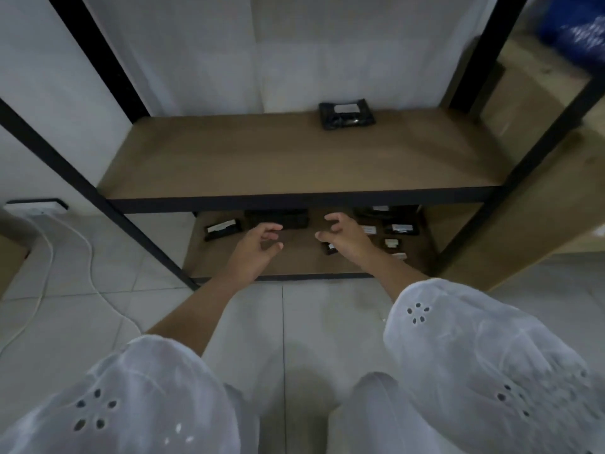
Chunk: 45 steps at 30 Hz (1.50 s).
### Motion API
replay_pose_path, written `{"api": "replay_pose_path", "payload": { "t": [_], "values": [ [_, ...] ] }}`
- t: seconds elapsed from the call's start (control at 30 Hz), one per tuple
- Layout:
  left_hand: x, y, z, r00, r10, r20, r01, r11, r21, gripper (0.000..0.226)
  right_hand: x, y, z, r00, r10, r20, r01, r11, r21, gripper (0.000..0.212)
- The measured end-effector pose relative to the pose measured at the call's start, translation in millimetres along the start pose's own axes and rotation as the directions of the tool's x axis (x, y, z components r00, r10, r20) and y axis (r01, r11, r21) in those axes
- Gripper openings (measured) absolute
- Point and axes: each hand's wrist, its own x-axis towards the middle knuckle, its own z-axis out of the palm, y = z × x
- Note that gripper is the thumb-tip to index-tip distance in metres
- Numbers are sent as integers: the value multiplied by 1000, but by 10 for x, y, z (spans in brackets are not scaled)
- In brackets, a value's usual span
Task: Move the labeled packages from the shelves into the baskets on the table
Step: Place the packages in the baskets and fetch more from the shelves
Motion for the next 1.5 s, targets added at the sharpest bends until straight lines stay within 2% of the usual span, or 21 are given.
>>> {"api": "replay_pose_path", "payload": {
  "t": [0.2, 0.3, 0.43, 0.53, 0.67, 0.73, 0.8, 0.83, 0.93, 1.07, 1.2, 1.33, 1.43, 1.5],
  "values": [
    [955, -1748, 439, 993, -43, -112, 28, 990, -140, 26, 1271, 1016, 1304, 996, -69, -64, 70, 997, 24, 53],
    [1286, -2501, 625, 990, -43, -137, 23, 989, -147, 25, 1755, 1449, 1851, 994, -92, -67, 93, 996, 16, 51],
    [1599, -3213, 665, 985, -28, -169, -3, 984, -180, 22, 2191, 1782, 2366, 991, -95, -89, 98, 995, 31, 49],
    [1803, -3565, 563, 963, -54, -264, 1, 980, -199, 21, 2412, 1798, 2590, 992, -79, -99, 85, 995, 57, 46],
    [2149, -3837, 335, 902, -221, -372, 136, 961, -240, 16, 2666, 1678, 2762, 992, -77, -102, 86, 992, 89, 42],
    [2361, -3965, 173, 862, -275, -426, 272, 960, -69, 28, 2797, 1616, 2827, 990, -93, -103, 102, 991, 85, 39],
    [2540, -4065, 38, 855, -273, -442, 351, 930, 105, 34, 2911, 1561, 2900, 989, -106, -104, 114, 991, 72, 40],
    [2622, -4096, -5, 846, -272, -459, 372, 918, 140, 37, 2959, 1541, 2936, 988, -110, -106, 118, 991, 66, 41],
    [2806, -4143, -69, 808, -245, -536, 375, 915, 148, 46, 3088, 1522, 3019, 984, -118, -133, 124, 991, 39, 41],
    [3053, -4221, -168, 861, -245, -445, 381, 891, 247, 51, 3189, 1539, 3060, 982, -127, -138, 136, 989, 60, 37],
    [3226, -4261, -215, 868, -274, -414, 404, 874, 270, 54, 3251, 1611, 3050, 979, -151, -136, 157, 987, 29, 35],
    [3146, -4235, -219, 870, -310, -382, 458, 793, 401, 57, 3290, 1665, 3002, 979, -146, -141, 148, 989, 1, 32],
    [3023, -4136, -168, 852, -347, -391, 484, 807, 338, 63, 3276, 1725, 2965, 978, -142, -156, 137, 990, -42, 34],
    [2936, -4082, -139, 858, -330, -393, 444, 862, 246, 65, 3240, 1789, 2923, 976, -136, -169, 129, 990, -48, 35]
  ]
}}
